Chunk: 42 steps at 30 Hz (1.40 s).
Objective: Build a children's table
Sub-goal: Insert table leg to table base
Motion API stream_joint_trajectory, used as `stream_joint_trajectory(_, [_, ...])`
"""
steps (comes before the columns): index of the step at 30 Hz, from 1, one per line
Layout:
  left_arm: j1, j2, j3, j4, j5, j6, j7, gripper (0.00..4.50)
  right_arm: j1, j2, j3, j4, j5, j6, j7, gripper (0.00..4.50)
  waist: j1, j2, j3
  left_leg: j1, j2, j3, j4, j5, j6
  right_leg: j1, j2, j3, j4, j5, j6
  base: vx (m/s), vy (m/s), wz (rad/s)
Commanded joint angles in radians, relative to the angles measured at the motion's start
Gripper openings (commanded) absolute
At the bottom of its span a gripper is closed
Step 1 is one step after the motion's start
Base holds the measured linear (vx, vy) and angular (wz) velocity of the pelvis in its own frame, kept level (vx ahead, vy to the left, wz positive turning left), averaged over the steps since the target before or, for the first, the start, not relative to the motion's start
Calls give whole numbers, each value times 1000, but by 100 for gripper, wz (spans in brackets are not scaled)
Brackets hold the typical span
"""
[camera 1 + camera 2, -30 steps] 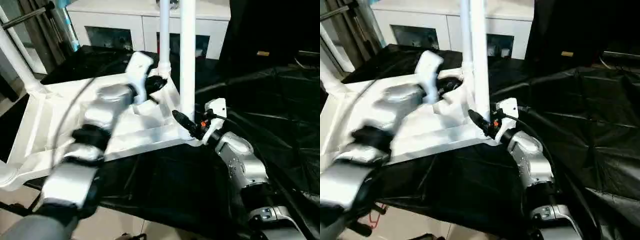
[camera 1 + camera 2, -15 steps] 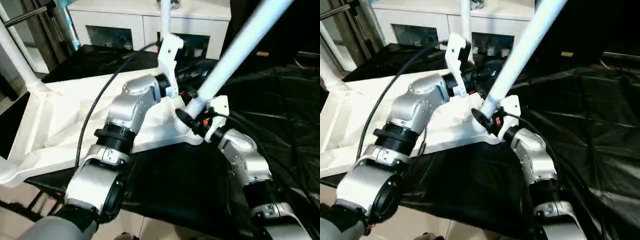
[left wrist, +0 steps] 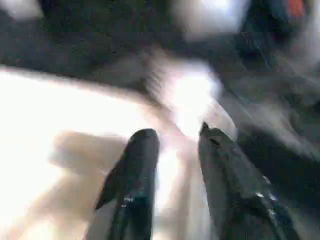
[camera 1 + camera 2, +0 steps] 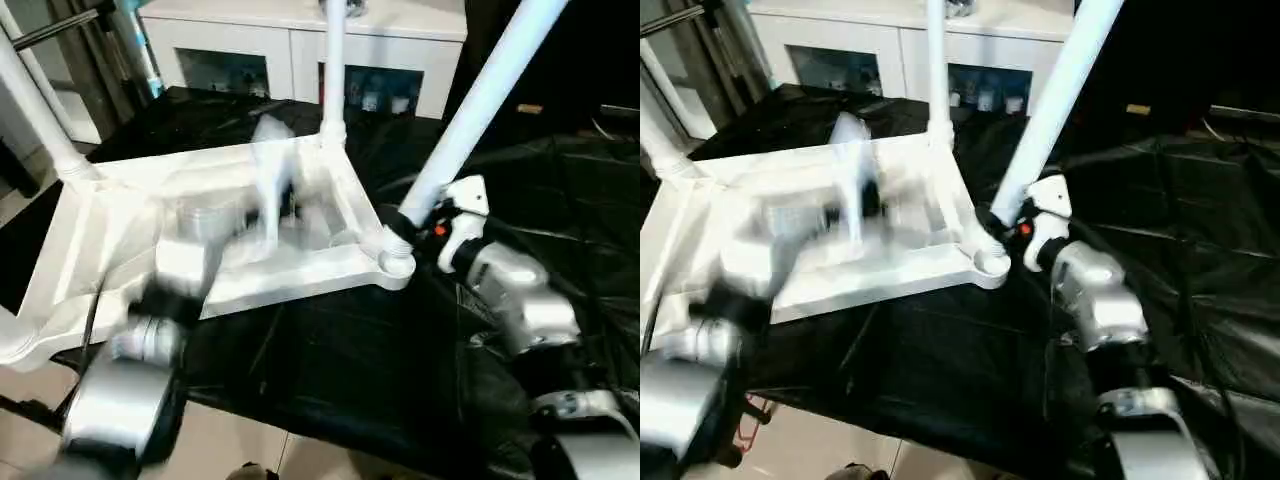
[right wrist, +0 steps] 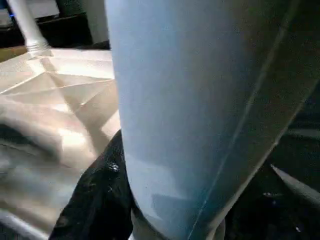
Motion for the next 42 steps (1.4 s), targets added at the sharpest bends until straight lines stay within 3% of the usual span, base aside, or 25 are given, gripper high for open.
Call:
stream_joint_trajectory(1, [-5,17,-38,-14,33,-29,-54,178,-8,-16,12,-41,6,31,14,189,1,5,-80,23,44,-5,-62,-110,94,61,-47,38,-58,-36,-287,0,0,0])
stream_joint_trajectory(4, [-1,18,-55,37,71,-68,-57,178,7,-28,22,-79,15,66,28,189,-4,5,-77,20,40,-7,-66,-157,59,68,-50,39,-60,-58,-281,0,0,0])
stream_joint_trajectory(5, [-3,19,-60,56,88,-76,-53,178,16,-34,25,-93,11,75,29,189,-9,6,-73,22,39,-7,-70,-191,43,69,-49,39,-68,-112,-265,0,0,0])
stream_joint_trajectory(6, [-6,19,-66,73,105,-85,-41,178,24,-38,28,-102,7,80,30,189,-9,14,-73,23,39,-9,-70,-201,35,69,-51,39,-66,-127,-264,0,0,0])
stream_joint_trajectory(7, [-10,18,-71,89,119,-93,-20,179,29,-39,27,-109,6,85,29,189,-12,10,-71,24,38,-8,-71,-211,32,68,-49,39,-73,-144,-257,0,0,0])
stream_joint_trajectory(10, [-42,15,-93,182,178,-132,81,179,52,-40,31,-138,1,100,27,189,-16,18,-72,27,36,-11,-72,-236,16,68,-47,39,-76,-171,-242,0,0,0])
stream_joint_trajectory(12, [-47,14,-91,193,175,-147,92,179,58,-39,34,-148,1,104,26,189,-21,14,-73,22,34,-12,-73,-237,15,73,-48,38,-78,-178,-237,0,0,0])
stream_joint_trajectory(15, [-52,9,-67,174,150,-158,81,179,62,-38,35,-162,5,113,26,189,-29,16,-76,20,33,-13,-70,-220,21,73,-49,37,-76,-166,-244,0,0,0])
stream_joint_trajectory(17, [-58,1,-28,135,111,-162,33,179,68,-39,34,-184,8,128,23,189,-31,21,-80,19,35,-13,-67,-178,40,74,-47,37,-69,-86,-274,0,0,0])
stream_joint_trajectory(20, [-75,-6,1,129,71,-167,-9,179,72,-41,33,-194,10,133,22,189,-28,24,-81,20,36,-10,-64,-164,58,72,-47,35,-63,-45,-296,0,0,0])
stream_joint_trajectory(23, [-116,-18,13,206,84,-204,57,179,71,-41,31,-194,9,132,19,189,-28,25,-79,21,35,-10,-64,-181,58,72,-47,35,-67,-60,-295,0,0,0])
stream_joint_trajectory(24, [-134,-22,15,249,100,-225,99,179,68,-40,31,-188,7,128,16,189,-27,31,-79,23,31,-10,-63,-193,54,72,-45,34,-68,-77,-286,0,0,0])
stream_joint_trajectory(27, [-156,-25,10,313,134,-242,152,179,64,-38,32,-182,2,122,14,189,-26,24,-79,21,31,-12,-64,-199,46,76,-47,35,-71,-99,-274,0,0,0])
stream_joint_trajectory(28, [-159,-26,-5,346,163,-243,173,179,63,-35,32,-179,-2,120,10,189,-26,34,-80,21,31,-14,-63,-186,46,77,-48,35,-69,-93,-269,0,0,0])
stream_joint_trajectory(29, [-159,-28,-15,372,185,-242,193,179,62,-32,33,-175,-5,116,8,189,-29,27,-81,17,30,-14,-62,-174,50,80,-46,34,-68,-72,-264,0,0,0])
stream_joint_trajectory(31, [-159,-31,-20,384,193,-240,201,179,62,-30,34,-172,-7,113,6,189,-30,26,-83,16,29,-14,-61,-158,57,81,-48,34,-68,-60,-265,0,0,0])
stream_joint_trajectory(32, [-159,-35,-21,393,192,-238,202,179,61,-27,34,-168,-8,109,2,189,-29,34,-83,18,30,-13,-59,-156,63,78,-49,33,-68,-59,-275,0,0,0])
stream_joint_trajectory(35, [-172,-49,-23,447,195,-247,220,179,53,-12,34,-156,-11,101,-12,189,-29,38,-82,18,31,-14,-60,-167,64,78,-49,32,-70,-67,-282,0,0,0])
stream_joint_trajectory(38, [-185,-49,-17,475,199,-253,199,179,49,-6,38,-155,-12,100,-17,189,-28,37,-80,18,30,-13,-62,-187,59,78,-50,32,-75,-123,-270,0,0,0])
stream_joint_trajectory(39, [-186,-49,-17,477,200,-254,196,151,49,-6,38,-156,-12,100,-17,189,-28,38,-80,18,31,-14,-62,-184,59,78,-50,32,-74,-120,-269,0,0,0])
stream_joint_trajectory(42, [-192,-45,-15,492,213,-253,175,145,48,-7,41,-155,-12,98,-15,189,-27,38,-82,18,31,-14,-61,-166,66,76,-50,33,-71,-94,-273,0,0,0])
